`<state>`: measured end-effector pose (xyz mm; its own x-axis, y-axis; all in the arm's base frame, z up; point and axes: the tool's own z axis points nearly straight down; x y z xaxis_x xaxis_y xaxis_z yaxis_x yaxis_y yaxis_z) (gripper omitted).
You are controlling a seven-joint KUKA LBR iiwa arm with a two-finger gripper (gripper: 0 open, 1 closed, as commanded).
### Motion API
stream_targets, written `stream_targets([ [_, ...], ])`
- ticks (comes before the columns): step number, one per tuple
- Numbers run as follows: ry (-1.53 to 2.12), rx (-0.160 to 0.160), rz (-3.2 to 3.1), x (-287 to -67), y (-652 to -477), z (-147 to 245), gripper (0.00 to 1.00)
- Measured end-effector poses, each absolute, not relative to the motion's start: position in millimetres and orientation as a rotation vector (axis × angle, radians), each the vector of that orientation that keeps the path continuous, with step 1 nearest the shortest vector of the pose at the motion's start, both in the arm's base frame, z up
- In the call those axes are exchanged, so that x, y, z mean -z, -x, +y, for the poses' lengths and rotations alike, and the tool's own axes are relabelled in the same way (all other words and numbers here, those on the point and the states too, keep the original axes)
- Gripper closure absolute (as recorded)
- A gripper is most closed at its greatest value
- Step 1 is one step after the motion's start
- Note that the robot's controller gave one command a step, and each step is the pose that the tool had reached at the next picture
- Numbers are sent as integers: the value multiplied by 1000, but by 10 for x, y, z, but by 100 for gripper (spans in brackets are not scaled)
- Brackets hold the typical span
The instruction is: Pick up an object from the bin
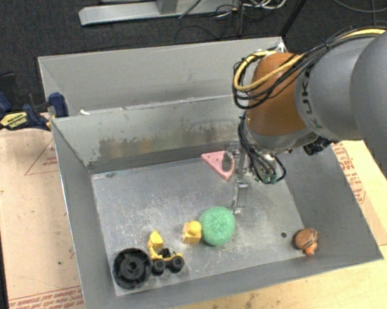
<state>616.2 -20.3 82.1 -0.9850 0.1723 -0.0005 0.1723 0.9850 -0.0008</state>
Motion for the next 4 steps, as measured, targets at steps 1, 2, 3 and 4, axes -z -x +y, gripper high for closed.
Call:
stream_targets([
  [1, -332, -7, 3119, -794, -6191, 95, 0],
  [2, 38, -1, 3139, -745, -5796, 118, 0],
  [3, -23, -1, 3141, -709, -5640, 488, 0],
  [4, 153, -7, 3136, -719, -5488, 524, 0],
])
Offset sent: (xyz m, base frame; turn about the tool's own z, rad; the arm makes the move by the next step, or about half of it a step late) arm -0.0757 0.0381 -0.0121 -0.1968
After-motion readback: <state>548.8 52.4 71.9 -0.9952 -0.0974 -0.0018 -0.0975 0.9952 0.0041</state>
